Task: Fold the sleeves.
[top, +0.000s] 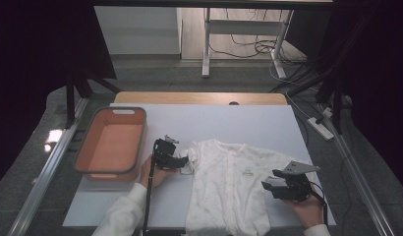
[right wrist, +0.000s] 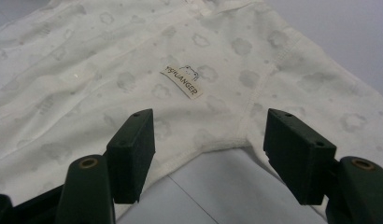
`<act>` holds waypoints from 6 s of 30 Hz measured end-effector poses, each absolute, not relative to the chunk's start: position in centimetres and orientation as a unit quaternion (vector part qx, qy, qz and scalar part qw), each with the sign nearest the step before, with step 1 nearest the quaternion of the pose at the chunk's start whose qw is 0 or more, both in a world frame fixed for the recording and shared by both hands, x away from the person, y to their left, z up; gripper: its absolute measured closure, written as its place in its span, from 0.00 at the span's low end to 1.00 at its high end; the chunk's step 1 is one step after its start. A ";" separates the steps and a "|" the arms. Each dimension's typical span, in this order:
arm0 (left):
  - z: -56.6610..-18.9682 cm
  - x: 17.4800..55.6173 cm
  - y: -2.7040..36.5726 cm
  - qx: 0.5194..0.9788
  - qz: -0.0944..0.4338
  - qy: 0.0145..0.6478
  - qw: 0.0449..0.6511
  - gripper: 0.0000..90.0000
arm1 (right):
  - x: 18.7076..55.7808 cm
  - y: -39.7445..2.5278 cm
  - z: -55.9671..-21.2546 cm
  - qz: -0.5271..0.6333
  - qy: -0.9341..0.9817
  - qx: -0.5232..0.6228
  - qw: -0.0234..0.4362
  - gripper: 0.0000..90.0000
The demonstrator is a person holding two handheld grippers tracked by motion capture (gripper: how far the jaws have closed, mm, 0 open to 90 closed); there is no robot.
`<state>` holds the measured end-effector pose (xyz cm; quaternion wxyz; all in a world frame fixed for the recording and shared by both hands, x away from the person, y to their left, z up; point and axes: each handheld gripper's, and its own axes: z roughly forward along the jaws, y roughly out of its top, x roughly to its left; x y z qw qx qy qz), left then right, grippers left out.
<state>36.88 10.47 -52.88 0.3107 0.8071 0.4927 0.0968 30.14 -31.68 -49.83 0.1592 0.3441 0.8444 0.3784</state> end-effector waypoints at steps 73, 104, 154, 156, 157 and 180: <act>-47.7 36.4 4.2 0.810 0.051 0.396 0.429 0.91 | 30.2 -31.8 -50.0 0.374 0.844 0.349 0.162 0.36; -47.8 36.3 2.8 0.821 0.049 0.390 0.415 0.44 | 30.2 -31.7 -50.2 0.369 0.846 0.349 0.162 0.36; -49.3 34.5 7.8 0.827 0.075 0.391 0.397 0.40 | 34.9 -20.0 -49.9 0.350 0.877 0.294 0.152 0.37; -49.3 34.5 7.8 0.827 0.076 0.391 0.396 0.40 | 35.7 -19.8 -50.0 0.353 0.874 0.299 0.151 0.39; -49.3 34.5 7.8 0.827 0.076 0.391 0.397 0.40 | 36.1 -19.7 -50.1 0.352 0.873 0.304 0.148 0.39; -49.0 34.6 8.2 0.821 0.077 0.397 0.402 0.40 | 36.9 -18.4 -50.8 0.326 0.876 0.314 0.167 0.95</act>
